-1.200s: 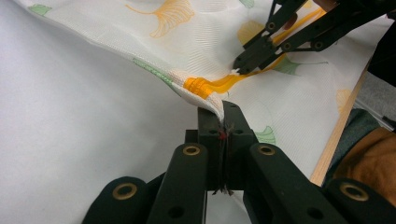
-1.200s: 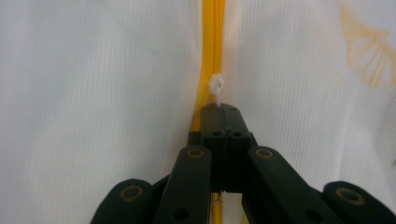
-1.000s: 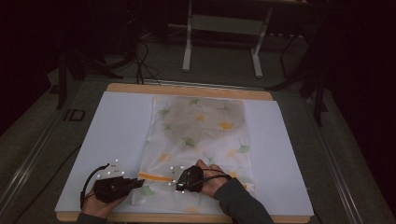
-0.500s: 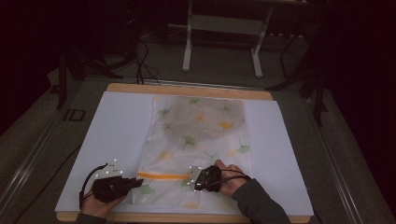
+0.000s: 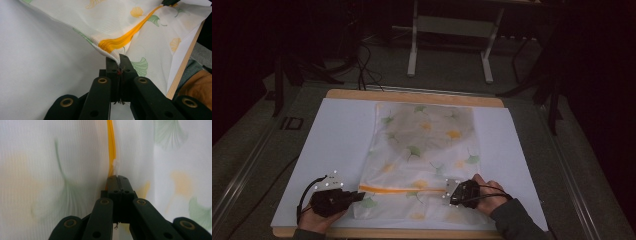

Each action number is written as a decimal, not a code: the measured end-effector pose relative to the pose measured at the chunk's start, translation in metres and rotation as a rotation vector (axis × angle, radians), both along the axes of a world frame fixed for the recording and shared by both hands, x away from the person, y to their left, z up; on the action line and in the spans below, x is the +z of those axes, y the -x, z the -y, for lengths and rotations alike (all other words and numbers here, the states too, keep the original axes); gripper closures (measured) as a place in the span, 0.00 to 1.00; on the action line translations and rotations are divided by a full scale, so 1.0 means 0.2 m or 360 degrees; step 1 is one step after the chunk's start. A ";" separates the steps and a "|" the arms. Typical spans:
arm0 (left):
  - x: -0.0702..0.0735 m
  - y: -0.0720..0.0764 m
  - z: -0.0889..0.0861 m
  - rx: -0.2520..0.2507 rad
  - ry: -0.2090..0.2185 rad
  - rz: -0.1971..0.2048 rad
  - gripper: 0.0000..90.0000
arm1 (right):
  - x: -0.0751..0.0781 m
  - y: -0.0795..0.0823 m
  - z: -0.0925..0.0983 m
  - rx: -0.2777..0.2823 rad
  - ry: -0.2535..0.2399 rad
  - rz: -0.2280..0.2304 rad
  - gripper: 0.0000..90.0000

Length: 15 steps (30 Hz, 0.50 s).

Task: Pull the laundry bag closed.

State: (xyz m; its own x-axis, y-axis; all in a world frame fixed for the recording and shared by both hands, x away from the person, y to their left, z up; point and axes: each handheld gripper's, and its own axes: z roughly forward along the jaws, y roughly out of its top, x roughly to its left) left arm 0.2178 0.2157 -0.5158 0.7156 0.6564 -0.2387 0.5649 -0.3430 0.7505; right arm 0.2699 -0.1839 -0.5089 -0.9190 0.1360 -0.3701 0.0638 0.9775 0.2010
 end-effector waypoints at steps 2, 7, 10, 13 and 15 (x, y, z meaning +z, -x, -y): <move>0.00 0.00 0.00 0.0002 -0.0009 -0.0004 0.98 | 0.01 0.00 0.04 -0.0027 0.0015 0.0001 1.00; -0.01 0.00 0.00 0.0005 -0.0012 -0.0017 0.98 | 0.01 0.02 0.15 -0.0078 0.0044 0.0003 1.00; -0.01 0.00 -0.01 0.0004 -0.0014 -0.0024 0.98 | 0.01 0.03 0.21 -0.0115 0.0045 0.0007 1.00; -0.02 0.00 -0.01 0.0003 -0.0016 -0.0037 0.98 | 0.02 0.04 0.26 -0.0155 0.0046 0.0010 1.00; -0.02 0.00 -0.01 0.0003 -0.0017 -0.0053 0.98 | 0.02 0.04 0.30 -0.0180 0.0048 0.0025 1.00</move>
State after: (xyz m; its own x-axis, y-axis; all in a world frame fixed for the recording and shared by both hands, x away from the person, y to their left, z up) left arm 0.2176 0.2169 -0.5208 0.7064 0.6603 -0.2551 0.5900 -0.3501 0.7275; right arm 0.2615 -0.2445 -0.5049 -0.8924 0.2274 -0.3897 0.1714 0.9698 0.1734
